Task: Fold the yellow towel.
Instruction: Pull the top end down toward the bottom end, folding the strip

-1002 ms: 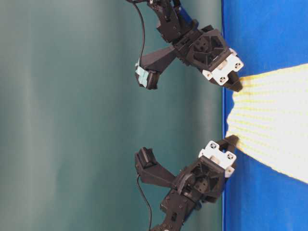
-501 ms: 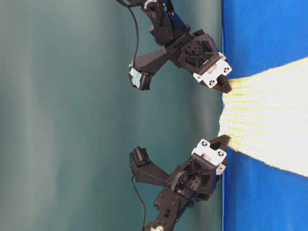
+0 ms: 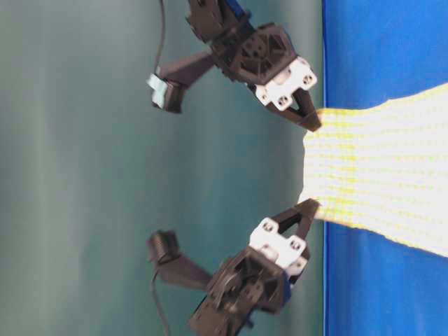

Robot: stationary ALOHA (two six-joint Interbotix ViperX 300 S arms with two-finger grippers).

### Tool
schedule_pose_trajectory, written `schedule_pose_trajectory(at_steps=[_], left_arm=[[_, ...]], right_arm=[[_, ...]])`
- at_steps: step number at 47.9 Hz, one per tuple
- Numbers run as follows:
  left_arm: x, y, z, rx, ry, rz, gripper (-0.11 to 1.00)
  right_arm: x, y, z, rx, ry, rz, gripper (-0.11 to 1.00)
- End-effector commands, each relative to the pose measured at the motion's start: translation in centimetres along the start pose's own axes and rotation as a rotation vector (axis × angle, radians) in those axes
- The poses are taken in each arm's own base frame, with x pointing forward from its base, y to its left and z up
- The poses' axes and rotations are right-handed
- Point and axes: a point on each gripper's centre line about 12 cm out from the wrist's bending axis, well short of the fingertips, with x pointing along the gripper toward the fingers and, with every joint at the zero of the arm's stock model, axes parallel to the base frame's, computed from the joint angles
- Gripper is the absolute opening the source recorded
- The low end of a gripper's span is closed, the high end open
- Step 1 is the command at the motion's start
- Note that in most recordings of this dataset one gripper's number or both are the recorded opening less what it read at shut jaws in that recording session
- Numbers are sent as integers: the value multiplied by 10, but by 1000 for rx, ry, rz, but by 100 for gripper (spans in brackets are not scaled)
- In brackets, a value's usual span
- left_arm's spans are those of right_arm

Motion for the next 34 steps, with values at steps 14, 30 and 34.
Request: schedule_pose_trajectory(at_steps=[14, 30, 34], left_arm=[[-43, -57, -13, -56, -8, -140, 3], [-60, -119, -37, -54, 35, -295, 3], [-66, -133, -44, -48, 51, -330, 3]], right_arm=[[-44, 56, -10, -4, -24, 135, 4], [-58, 97, -27, -1, 14, 235, 4], [-62, 108, -32, -2, 25, 262, 4]])
